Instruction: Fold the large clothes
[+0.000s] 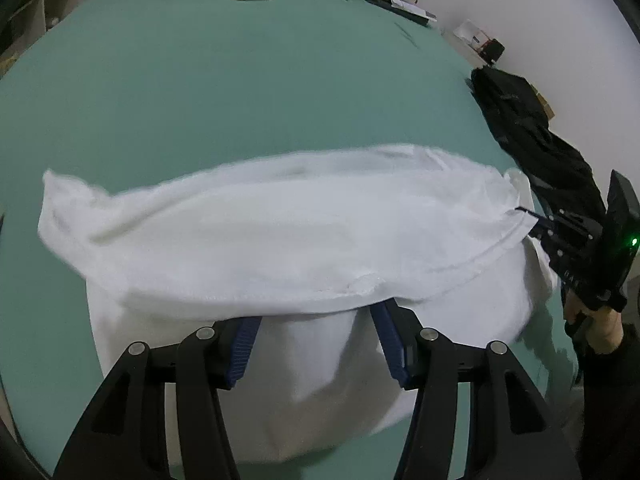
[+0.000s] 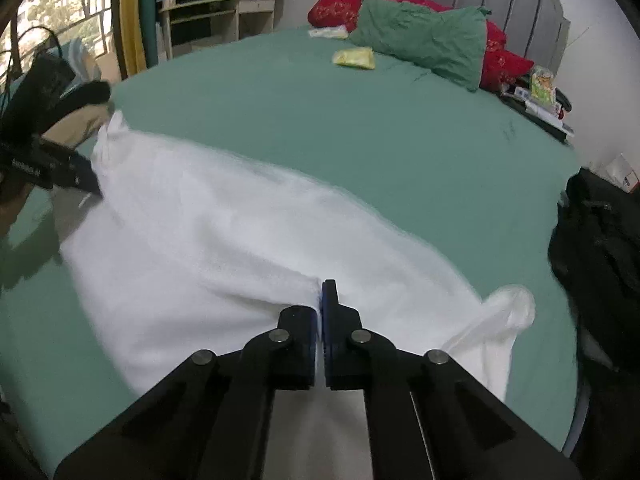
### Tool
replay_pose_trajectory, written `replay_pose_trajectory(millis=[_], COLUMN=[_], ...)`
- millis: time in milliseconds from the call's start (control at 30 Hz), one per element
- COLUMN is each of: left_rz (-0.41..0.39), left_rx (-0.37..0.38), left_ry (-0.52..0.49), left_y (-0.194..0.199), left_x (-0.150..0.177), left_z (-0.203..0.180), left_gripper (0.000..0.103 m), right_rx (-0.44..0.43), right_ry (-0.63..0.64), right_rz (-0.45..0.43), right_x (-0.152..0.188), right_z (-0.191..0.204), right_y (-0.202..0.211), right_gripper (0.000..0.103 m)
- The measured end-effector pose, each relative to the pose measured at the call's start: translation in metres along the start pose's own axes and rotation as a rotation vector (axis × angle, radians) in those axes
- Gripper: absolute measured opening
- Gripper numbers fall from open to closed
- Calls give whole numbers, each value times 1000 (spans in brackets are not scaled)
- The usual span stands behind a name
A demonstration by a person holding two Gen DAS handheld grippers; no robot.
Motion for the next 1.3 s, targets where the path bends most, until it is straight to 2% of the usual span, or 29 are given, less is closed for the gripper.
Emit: replay_pose_trajectory(millis=[133, 233, 300, 333, 367, 400, 433, 467, 567, 633, 667, 800, 867, 900, 967, 1033, 1133, 1200, 1300], left_rz=[-62, -93, -149, -175, -194, -221, -241, -259, -279, -216, -157, -46, -40, -42, -37, -46, -83, -119, -194], left_rx=[-19, -70, -123, -185, -223, -238, -234, -232, -213, -177, -168, -194, -223, -226, -261, -287, -338, -414, -466], left_ry=[-18, 10, 9, 28, 47, 65, 74, 79, 51, -31, -83, -148, -143, -139, -124, -109, -111, -54, 57], left_y=[4, 2, 6, 10, 12, 20, 27, 33, 44, 32, 21, -13, -23, -26, -34, -38, -32, -21, 10], left_x=[-34, -62, -80, -88, -94, -96, -95, -94, -80, -66, -58, -49, -55, -59, -69, -83, -99, -115, -116], left_z=[4, 21, 31, 40, 45, 51, 56, 58, 51, 33, 23, 7, 7, 7, 13, 23, 42, 66, 103], left_gripper=[58, 58, 58, 58, 58, 58, 58, 58, 58, 58, 58, 58, 58, 58, 58, 58, 58, 58, 58], right_rx=[-18, -9, 10, 7, 15, 25, 28, 32, 70, -2, -62, -198, -251, -266, -276, -230, -93, -5, 106], right_ry=[-70, -119, -182, -222, -259, -301, -322, -328, -356, -369, -361, -282, -299, -327, -380, -380, -357, -365, -395], right_rz=[-22, -36, -9, 37, 66, 69, 44, 23, -16, -47, -49, 90, 155, 172, 152, 139, 127, 97, 33], right_x=[-32, -52, -61, -60, -58, -55, -53, -50, -31, -23, -19, -13, -7, -6, -10, -20, -40, -48, -45], right_z=[-27, -43, -60, -68, -75, -82, -85, -86, -83, -71, -58, -19, -12, -15, -28, -48, -85, -110, -135], right_y=[-8, -20, -35, -45, -50, -50, -44, -37, -8, 5, 8, -22, -43, -51, -57, -62, -68, -65, -37], right_gripper=[2, 2, 4, 14, 38, 53, 73, 78, 79, 79, 79, 79, 79, 79, 79, 79, 79, 79, 79])
Point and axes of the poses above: each gripper's, at about its wrist camera, not at the fingertips, and y roughly against the way its jaws point, z to its left, x to its underside, the point moved 10 cm from there along -y, roughly the way its jaws point, and after that the axes turned 14 degrees about z, right-handed, at the moved point
